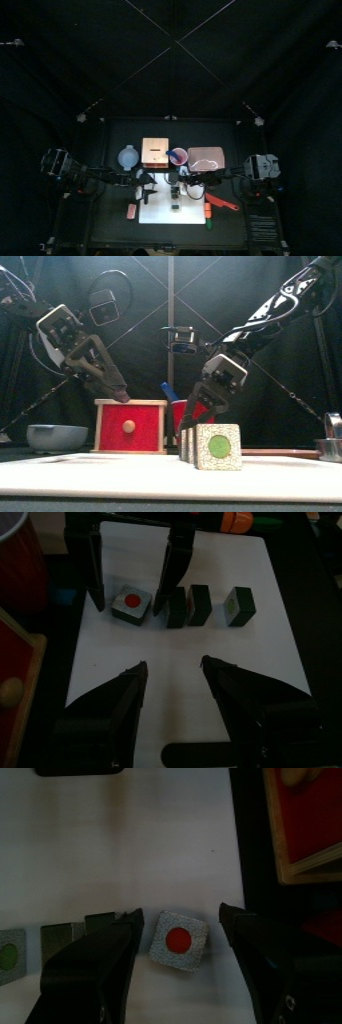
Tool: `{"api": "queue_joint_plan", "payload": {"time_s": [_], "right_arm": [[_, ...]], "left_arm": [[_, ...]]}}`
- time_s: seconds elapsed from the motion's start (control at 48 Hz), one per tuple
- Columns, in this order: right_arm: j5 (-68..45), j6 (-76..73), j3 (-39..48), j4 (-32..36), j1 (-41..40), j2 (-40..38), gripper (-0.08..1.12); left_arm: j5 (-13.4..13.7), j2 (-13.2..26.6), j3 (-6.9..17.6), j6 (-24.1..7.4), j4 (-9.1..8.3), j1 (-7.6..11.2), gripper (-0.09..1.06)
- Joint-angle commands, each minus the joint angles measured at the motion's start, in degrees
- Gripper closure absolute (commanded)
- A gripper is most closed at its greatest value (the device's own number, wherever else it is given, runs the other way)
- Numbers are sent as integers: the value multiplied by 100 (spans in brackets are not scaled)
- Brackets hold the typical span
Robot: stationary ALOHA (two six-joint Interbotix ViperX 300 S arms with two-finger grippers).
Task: Place sushi on board then cut the sushi with the knife then place the pieces on the plate
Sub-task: Place the 4 sushi pieces on the plate
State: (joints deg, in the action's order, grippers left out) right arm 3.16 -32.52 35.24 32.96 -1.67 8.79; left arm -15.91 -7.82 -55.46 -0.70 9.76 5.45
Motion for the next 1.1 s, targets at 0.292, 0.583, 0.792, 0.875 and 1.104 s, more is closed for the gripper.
{"api": "queue_joint_plan", "payload": {"time_s": [0.292,0.583,0.792,0.875,1.104], "right_arm": [[422,-9,-44,-167,0,-149,11],[448,-9,-9,-246,-9,-97,13],[448,-9,18,-343,-18,-62,33],[466,-26,44,-396,-18,-114,40],[1107,-9,264,-466,-18,-800,43]], "left_arm": [[-18,-44,9,0,97,-9,12],[-18,-44,-9,9,97,-9,12],[-18,-44,-18,9,97,-9,13],[-18,-44,-18,9,97,-9,13],[-26,-44,-18,0,105,-9,13]]}}
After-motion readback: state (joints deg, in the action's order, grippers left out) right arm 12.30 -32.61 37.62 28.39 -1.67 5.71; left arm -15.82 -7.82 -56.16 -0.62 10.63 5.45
